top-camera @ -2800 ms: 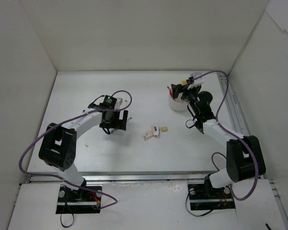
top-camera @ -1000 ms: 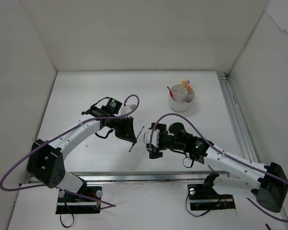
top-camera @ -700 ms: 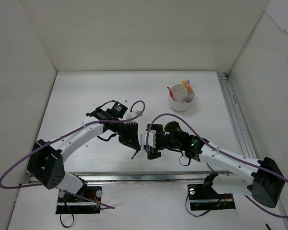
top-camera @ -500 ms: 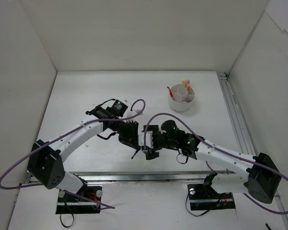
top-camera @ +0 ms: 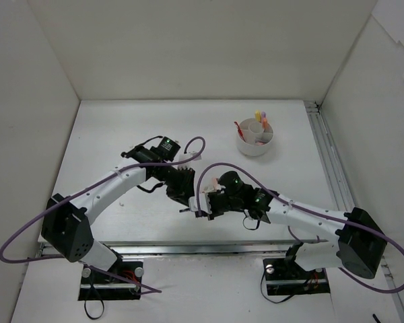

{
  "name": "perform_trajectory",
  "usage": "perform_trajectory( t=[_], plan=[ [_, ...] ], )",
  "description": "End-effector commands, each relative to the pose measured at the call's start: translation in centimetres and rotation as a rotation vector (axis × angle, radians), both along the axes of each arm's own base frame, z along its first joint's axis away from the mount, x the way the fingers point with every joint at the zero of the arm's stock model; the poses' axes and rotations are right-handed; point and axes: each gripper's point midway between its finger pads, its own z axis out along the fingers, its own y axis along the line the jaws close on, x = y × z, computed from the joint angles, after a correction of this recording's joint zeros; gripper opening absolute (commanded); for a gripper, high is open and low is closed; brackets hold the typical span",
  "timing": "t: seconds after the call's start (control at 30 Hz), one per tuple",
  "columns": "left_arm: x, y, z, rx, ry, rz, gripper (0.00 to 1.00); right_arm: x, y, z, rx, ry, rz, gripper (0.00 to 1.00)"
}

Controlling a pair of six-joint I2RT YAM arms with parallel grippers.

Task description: Sort the stationery into containers

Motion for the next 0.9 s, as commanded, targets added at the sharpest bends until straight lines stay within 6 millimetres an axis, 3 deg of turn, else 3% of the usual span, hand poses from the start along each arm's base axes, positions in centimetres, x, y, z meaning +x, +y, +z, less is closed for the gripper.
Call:
perform_trajectory(
  t=[0.0,0.03,0.07,0.13,0.17,0.2,0.3,0.4,0.47,0.53,0.57,0.6,0.63,0.67,0.7,0.87],
  plan=[
    [0.0,-1.0,1.1,-0.029,-0.036,-0.046,0.10,1.6,2.8,6.4,0.205,-0.138,0.022,0.00],
    [0.3,-1.1,1.5,-0.034,-0.056,-0.045,0.19,1.8,2.7,6.3,0.201,-0.144,0.009,0.00],
    [0.6,-1.2,1.8,-0.040,-0.074,-0.044,0.44,2.1,2.5,5.8,0.190,-0.147,-0.006,0.00],
    [1.3,-1.3,3.1,-0.055,-0.137,-0.036,0.71,3.0,2.4,5.9,0.196,-0.175,-0.046,0.00],
    [1.5,-1.3,3.5,-0.059,-0.168,-0.036,0.93,3.3,2.2,5.9,0.198,-0.184,-0.063,0.00],
    [1.9,-0.9,4.0,-0.041,-0.211,-0.016,1.00,3.7,2.1,6.2,0.214,-0.192,-0.079,0.00],
    [4.2,1.0,6.1,-0.023,-0.311,0.075,1.00,5.7,1.0,6.4,0.243,-0.163,-0.143,0.00],
    [6.7,3.6,8.5,-0.019,-0.430,0.214,1.00,9.1,-1.6,6.3,0.258,-0.158,-0.268,0.00],
    [8.2,5.2,9.6,-0.012,-0.491,0.306,1.00,10.9,-2.9,6.8,0.291,-0.156,-0.354,0.00],
    [9.3,7.6,10.7,-0.006,-0.543,0.408,1.00,14.0,-5.7,7.5,0.325,-0.165,-0.490,0.00],
    [9.8,8.7,11.3,0.005,-0.569,0.471,1.00,15.1,-6.3,8.8,0.395,-0.157,-0.543,0.00],
    [10.3,9.9,10.8,0.027,-0.570,0.521,1.00,17.4,-8.7,9.4,0.429,-0.162,-0.657,0.00],
    [10.5,10.5,10.6,0.037,-0.582,0.558,1.00,18.9,-9.9,9.4,0.455,-0.151,-0.715,0.00],
    [11.1,11.1,11.2,0.033,-0.634,0.611,1.00,20.2,-10.5,10.9,0.527,-0.137,-0.765,0.00],
    [10.9,11.4,9.6,0.049,-0.606,0.643,1.00,22.0,-12.7,11.2,0.552,-0.139,-0.851,0.00],
    [11.5,13.2,7.5,0.119,-0.622,0.736,1.00,27.5,-15.0,12.4,0.637,-0.126,-0.952,0.00]
  ],
)
